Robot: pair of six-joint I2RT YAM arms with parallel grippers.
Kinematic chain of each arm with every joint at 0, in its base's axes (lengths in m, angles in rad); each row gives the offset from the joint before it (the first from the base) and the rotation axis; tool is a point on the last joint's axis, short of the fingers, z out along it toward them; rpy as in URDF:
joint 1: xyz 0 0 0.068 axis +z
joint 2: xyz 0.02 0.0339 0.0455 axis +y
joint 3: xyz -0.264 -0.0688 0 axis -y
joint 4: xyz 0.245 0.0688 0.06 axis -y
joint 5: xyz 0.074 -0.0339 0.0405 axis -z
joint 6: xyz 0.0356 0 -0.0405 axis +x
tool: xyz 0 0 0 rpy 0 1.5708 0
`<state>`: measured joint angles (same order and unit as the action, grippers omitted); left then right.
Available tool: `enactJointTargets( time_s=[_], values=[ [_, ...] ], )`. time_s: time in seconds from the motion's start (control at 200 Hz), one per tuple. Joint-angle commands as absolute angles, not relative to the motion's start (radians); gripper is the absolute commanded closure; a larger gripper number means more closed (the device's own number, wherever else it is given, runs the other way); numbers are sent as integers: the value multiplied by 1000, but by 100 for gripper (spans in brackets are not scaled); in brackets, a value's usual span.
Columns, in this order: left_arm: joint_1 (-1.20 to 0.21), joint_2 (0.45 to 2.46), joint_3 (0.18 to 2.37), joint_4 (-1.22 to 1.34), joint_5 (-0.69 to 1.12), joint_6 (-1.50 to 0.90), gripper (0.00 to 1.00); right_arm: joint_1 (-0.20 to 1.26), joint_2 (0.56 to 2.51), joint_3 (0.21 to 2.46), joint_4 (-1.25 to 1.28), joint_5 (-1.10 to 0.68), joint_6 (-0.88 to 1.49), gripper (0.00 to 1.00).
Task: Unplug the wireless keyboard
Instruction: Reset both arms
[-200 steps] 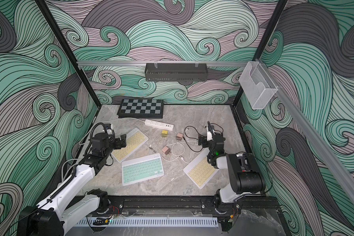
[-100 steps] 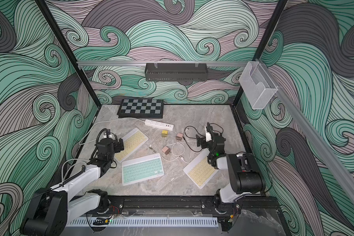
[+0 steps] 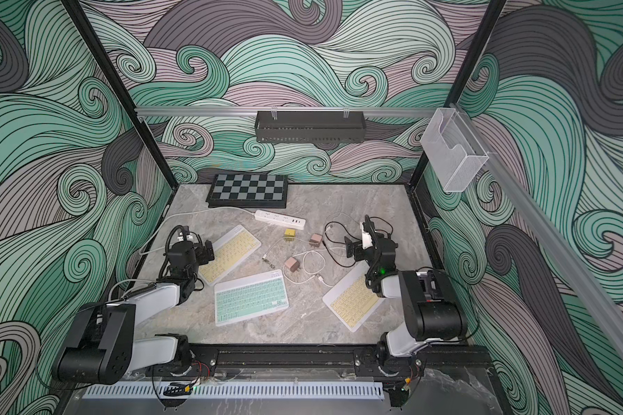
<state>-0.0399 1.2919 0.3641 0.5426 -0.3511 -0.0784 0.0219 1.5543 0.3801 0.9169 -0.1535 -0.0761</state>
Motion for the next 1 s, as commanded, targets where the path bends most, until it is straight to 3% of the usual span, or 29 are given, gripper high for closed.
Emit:
enactJointTargets(
  time_s=[0.0,0.11,0.26,0.996],
  values=[
    [-21,1313,413,582,-264,-63,1,18,1557,371,949,-174,-101,1],
    [-8,1337,424,594,-193,-30,1,15,1558,370,955,-186,-103,1],
    [8,1480,364,833,-173,-21,2,14,1560,370,955,-189,-101,1],
    [87,1529,474,669,47,-29,1,8,1563,370,962,-199,-97,1]
  ],
)
